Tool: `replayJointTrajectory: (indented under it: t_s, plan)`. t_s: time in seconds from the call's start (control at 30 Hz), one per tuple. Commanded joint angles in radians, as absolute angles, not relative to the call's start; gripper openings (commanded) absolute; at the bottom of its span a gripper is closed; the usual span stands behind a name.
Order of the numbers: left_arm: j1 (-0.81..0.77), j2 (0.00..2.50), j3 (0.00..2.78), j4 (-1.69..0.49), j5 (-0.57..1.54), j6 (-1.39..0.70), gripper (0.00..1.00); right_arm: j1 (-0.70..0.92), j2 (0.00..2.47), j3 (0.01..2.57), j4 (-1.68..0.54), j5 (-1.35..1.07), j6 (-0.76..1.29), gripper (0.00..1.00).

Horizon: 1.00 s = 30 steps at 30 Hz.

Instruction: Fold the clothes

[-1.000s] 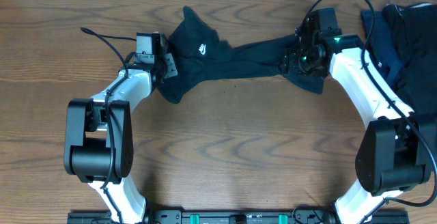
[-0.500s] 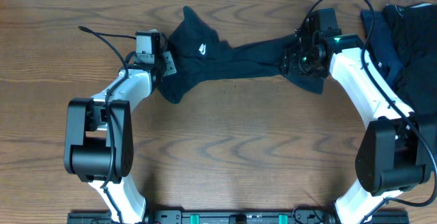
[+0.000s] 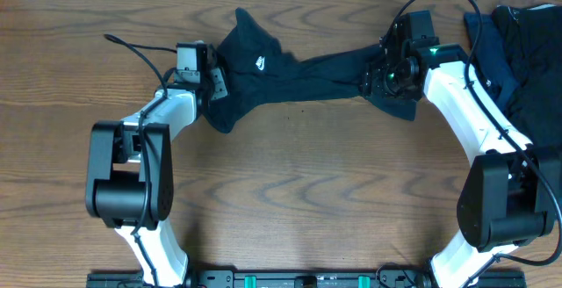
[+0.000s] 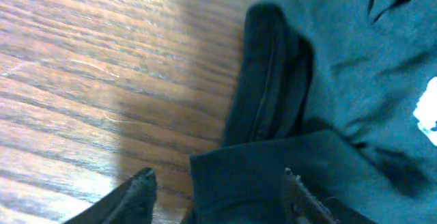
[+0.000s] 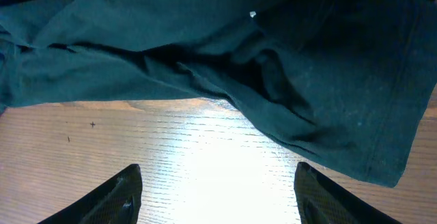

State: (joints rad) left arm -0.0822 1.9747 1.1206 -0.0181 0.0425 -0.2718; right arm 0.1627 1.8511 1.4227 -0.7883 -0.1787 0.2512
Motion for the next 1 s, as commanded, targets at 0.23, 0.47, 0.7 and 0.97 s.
replayJointTrajectory:
  t_s: [0.23,0.47,0.7,0.97]
  plan:
    - [-0.082,2.006,1.116,0.002,-0.008,-0.263,0.51,0.171,1.858,1.422,-0.785,-0.168,0.238,0.7]
    - [-0.082,1.999,1.117,0.007,0.051,-0.263,0.46,0.171,1.858,1.422,-0.783,-0.169,0.238,0.7]
    - [-0.082,1.999,1.117,0.009,0.102,-0.263,0.45,0.171,1.858,1.422,-0.783,-0.169,0.237,0.7]
    - [-0.082,1.967,1.118,0.017,0.101,-0.263,0.45,0.171,1.858,1.422,-0.782,-0.168,0.238,0.71]
